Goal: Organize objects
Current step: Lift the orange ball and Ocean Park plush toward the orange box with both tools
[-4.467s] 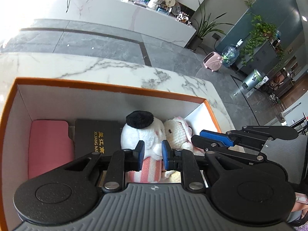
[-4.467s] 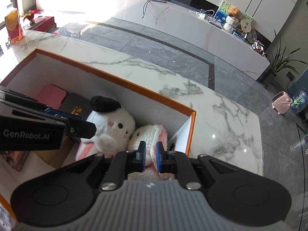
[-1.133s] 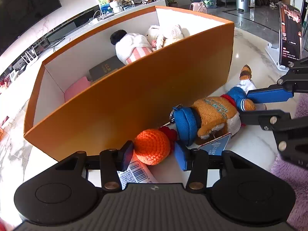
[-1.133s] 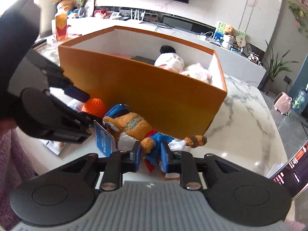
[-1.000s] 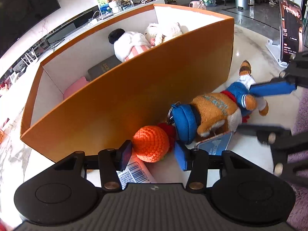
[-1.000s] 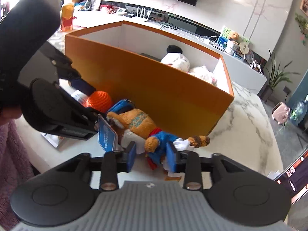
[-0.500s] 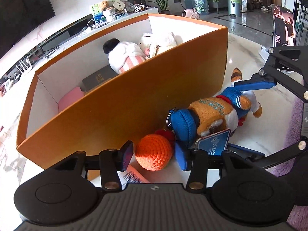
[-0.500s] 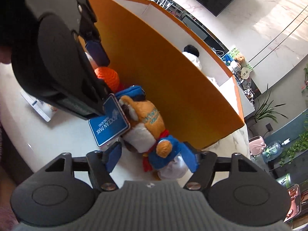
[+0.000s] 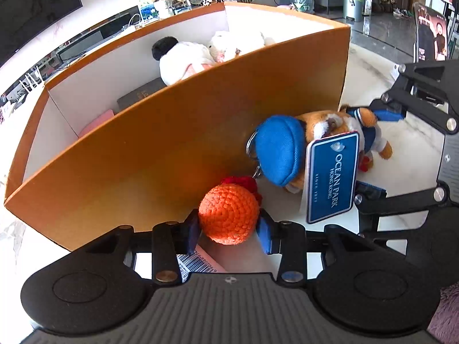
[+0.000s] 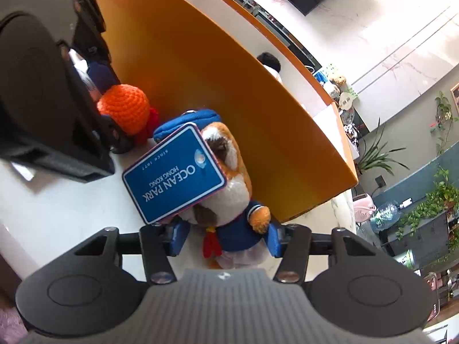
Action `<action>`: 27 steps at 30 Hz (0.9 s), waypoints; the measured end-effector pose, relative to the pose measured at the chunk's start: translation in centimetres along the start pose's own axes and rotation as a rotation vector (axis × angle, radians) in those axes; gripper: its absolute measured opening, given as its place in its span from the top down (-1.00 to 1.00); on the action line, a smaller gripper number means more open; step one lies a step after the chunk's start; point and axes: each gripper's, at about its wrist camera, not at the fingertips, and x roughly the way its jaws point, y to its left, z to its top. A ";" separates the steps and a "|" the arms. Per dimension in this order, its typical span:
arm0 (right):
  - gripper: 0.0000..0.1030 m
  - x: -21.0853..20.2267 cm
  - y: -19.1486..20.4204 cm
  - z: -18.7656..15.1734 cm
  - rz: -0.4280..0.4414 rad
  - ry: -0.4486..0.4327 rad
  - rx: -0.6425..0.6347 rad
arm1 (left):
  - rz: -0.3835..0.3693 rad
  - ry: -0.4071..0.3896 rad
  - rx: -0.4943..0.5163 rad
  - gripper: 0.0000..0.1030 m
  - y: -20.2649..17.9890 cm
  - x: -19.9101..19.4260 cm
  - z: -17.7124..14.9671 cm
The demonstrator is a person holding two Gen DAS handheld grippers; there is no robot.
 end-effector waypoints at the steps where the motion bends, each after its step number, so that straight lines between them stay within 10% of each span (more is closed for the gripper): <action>1: -0.02 -0.2 -0.1 -0.2 0.004 -0.004 0.003 | 0.001 -0.008 -0.001 0.09 0.0 -0.2 0.0; 11: 0.33 -2.7 -1.0 -0.7 0.033 -0.044 0.041 | 0.020 -0.054 -0.021 0.09 -0.2 -2.9 0.0; 27: 0.34 -9.6 -4.3 0.4 0.006 -0.182 0.038 | -0.015 -0.172 -0.100 0.10 1.1 -9.0 1.6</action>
